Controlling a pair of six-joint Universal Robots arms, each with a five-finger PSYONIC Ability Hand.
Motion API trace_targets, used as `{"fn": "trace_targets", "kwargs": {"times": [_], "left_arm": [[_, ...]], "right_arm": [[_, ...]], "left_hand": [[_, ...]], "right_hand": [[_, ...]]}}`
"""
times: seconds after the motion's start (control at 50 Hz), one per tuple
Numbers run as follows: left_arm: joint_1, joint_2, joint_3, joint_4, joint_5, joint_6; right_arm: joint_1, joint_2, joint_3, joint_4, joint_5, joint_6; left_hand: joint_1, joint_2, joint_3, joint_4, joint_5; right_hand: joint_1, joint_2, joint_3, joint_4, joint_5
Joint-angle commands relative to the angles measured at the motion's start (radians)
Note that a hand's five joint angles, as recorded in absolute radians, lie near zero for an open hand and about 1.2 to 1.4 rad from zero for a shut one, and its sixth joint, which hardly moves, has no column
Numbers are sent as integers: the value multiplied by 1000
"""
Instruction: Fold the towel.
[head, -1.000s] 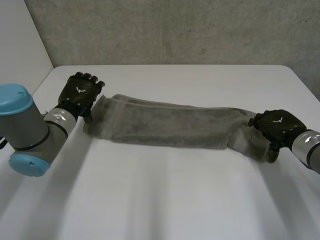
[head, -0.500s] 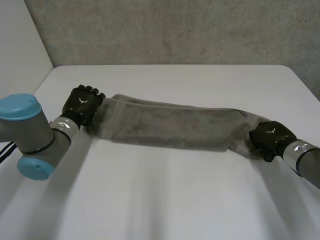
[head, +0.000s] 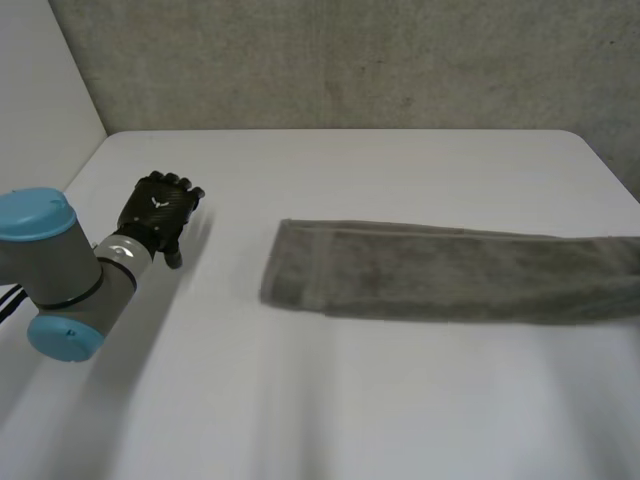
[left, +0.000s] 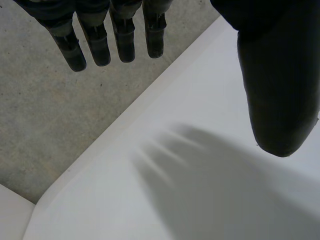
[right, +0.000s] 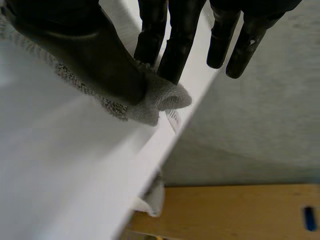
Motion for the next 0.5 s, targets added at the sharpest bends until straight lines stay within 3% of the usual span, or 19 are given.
{"fn": "trace_targets", "kwargs": {"times": [0.02, 0.12, 0.16, 0.22, 0.32, 0.34, 0.38, 0.5], "left_arm": [[-4, 2, -2, 0, -2, 0], [-4, 10, -17, 0, 0, 0], [-5, 18, -25, 0, 0, 0], [-7, 21, -28, 0, 0, 0], [-10, 36, -43, 0, 0, 0], [-10, 36, -43, 0, 0, 0], [-10, 39, -46, 0, 0, -2], [-8, 56, -62, 1, 0, -2]], "right_arm": [[-1, -1, -162, 18, -13, 52], [96, -16, -272, 61, -13, 173], [206, -42, -314, 78, -12, 229], [275, -48, -325, 75, -9, 242], [580, -31, -355, 66, 37, 250], [581, -31, -355, 66, 37, 250], [735, 22, -370, 60, 85, 242], [920, 128, -384, 29, 113, 234]], "left_hand": [[-5, 16, -42, -56, 4], [-5, 16, -42, -56, 4], [-5, 16, -42, -56, 4], [-5, 16, -42, -56, 4], [-8, 13, -42, -56, 1], [-8, 13, -42, -56, 1], [-8, 13, -42, -56, 1], [-8, 13, -42, -56, 1]], "right_hand": [[111, 138, -50, -78, 85], [111, 138, -50, -78, 85], [111, 138, -50, -78, 85], [111, 138, -50, -78, 85], [111, 138, -50, -78, 85], [111, 138, -50, -78, 85], [111, 138, -50, -78, 85], [111, 138, -50, -78, 85]]}}
